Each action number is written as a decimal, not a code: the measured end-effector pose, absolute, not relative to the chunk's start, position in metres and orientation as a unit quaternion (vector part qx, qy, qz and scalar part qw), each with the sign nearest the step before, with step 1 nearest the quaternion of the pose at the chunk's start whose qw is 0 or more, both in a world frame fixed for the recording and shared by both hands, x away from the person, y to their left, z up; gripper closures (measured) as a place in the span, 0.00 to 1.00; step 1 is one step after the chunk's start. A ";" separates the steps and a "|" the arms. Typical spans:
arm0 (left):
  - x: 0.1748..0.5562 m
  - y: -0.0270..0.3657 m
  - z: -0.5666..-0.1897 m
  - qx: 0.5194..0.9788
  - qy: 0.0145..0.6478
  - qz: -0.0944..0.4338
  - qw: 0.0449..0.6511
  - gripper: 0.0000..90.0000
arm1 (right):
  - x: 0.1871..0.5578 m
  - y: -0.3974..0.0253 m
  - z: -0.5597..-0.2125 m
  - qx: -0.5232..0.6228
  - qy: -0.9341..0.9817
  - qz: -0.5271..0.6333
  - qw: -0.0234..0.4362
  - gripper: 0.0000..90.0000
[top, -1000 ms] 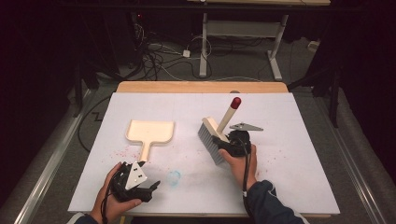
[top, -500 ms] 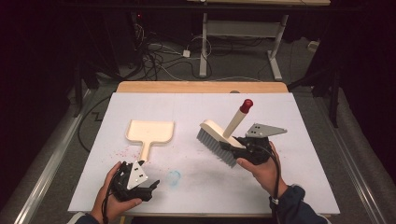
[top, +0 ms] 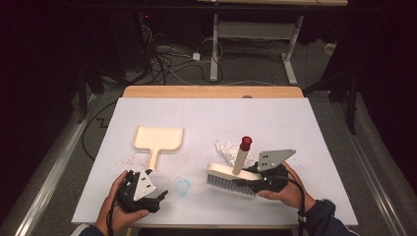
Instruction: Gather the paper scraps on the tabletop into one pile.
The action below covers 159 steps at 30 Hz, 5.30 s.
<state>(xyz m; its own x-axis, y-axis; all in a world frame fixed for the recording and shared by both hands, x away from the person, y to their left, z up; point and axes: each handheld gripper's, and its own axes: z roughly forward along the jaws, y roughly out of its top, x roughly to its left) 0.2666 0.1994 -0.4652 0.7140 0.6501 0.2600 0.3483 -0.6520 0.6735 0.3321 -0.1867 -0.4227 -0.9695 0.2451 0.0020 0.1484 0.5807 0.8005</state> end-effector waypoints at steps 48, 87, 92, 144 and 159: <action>0.269 0.196 -0.469 0.880 0.281 0.246 0.294 0.20 | 0.396 -0.217 -0.422 0.360 0.793 0.395 0.293 0.75; 0.270 0.196 -0.469 0.879 0.281 0.247 0.295 0.20 | 0.418 -0.191 -0.411 0.240 0.818 0.440 0.282 0.75; 0.270 0.196 -0.470 0.879 0.283 0.246 0.296 0.20 | 0.445 -0.175 -0.417 0.205 0.839 0.426 0.267 0.75; 0.270 0.191 -0.474 0.888 0.271 0.239 0.285 0.20 | 0.404 -0.224 -0.399 0.201 0.810 0.490 0.251 0.75; 0.270 0.193 -0.473 0.887 0.269 0.241 0.288 0.20 | 0.379 -0.246 -0.392 0.264 0.798 0.473 0.263 0.75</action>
<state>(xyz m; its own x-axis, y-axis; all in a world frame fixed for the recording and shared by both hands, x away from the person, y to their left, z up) 0.2697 0.1927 -0.4725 0.7388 0.6161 0.2731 0.3375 -0.6890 0.6414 0.3786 -0.2459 -0.3916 -0.7216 0.6710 -0.1705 0.1729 0.4131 0.8941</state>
